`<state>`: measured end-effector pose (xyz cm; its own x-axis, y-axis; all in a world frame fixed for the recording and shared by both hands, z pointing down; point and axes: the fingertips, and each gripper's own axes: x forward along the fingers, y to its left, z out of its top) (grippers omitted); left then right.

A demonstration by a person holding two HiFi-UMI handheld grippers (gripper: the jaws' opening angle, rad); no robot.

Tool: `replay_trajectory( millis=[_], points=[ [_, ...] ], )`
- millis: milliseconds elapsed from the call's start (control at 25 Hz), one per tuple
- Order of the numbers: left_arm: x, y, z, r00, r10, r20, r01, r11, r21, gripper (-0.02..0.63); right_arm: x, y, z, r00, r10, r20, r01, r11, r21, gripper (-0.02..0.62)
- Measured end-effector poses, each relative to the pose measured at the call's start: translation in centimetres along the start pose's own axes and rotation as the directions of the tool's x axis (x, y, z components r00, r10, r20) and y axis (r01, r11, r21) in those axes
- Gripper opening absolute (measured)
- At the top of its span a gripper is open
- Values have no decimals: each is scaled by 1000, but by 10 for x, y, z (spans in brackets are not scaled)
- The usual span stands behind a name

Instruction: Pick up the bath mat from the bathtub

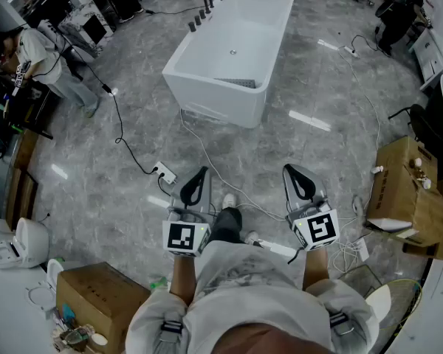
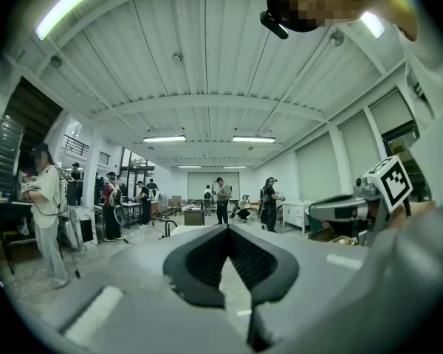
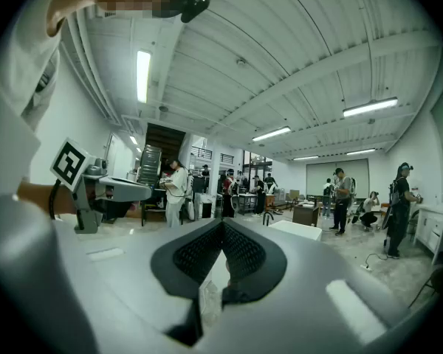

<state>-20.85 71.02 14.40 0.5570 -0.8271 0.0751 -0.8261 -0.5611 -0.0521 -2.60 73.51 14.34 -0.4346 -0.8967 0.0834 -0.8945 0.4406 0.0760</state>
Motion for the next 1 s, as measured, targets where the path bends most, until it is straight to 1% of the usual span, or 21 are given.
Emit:
replay_trajectory(
  millis=[120, 240, 360, 520, 600, 680, 920, 1000],
  points=[
    [-25, -16, 16, 1000, 13, 5, -13, 999, -30, 5, -28, 6, 16, 1000, 3, 12, -3, 1000, -11, 2],
    [-44, -25, 27, 999, 26, 19, -26, 1000, -8, 3, -44, 16, 25, 1000, 11, 24, -10, 1000, -12, 2],
    [-54, -31, 32, 999, 38, 27, -37, 999, -17, 3, -55, 24, 27, 999, 23, 34, -22, 1000, -21, 2],
    [-53, -34, 36, 997, 57, 44, -57, 998, 0, 3, -59, 20, 28, 998, 18, 67, -17, 1000, -17, 2],
    [-52, -33, 36, 997, 67, 41, -66, 998, -16, 3, -57, 18, 28, 997, 22, 74, -21, 1000, -10, 2],
    [-49, -30, 33, 996, 78, 32, -77, 997, -25, 3, -52, 17, 26, 997, 29, 75, -28, 1000, -8, 2],
    [-27, -22, 28, 996, 82, 27, -82, 997, -2, 3, -30, 2, 21, 997, 43, 69, -42, 999, -15, 2],
    [-15, -16, 27, 996, 86, 37, -85, 996, -17, 3, -17, -5, 19, 997, 42, 64, -40, 999, -24, 2]
  ],
)
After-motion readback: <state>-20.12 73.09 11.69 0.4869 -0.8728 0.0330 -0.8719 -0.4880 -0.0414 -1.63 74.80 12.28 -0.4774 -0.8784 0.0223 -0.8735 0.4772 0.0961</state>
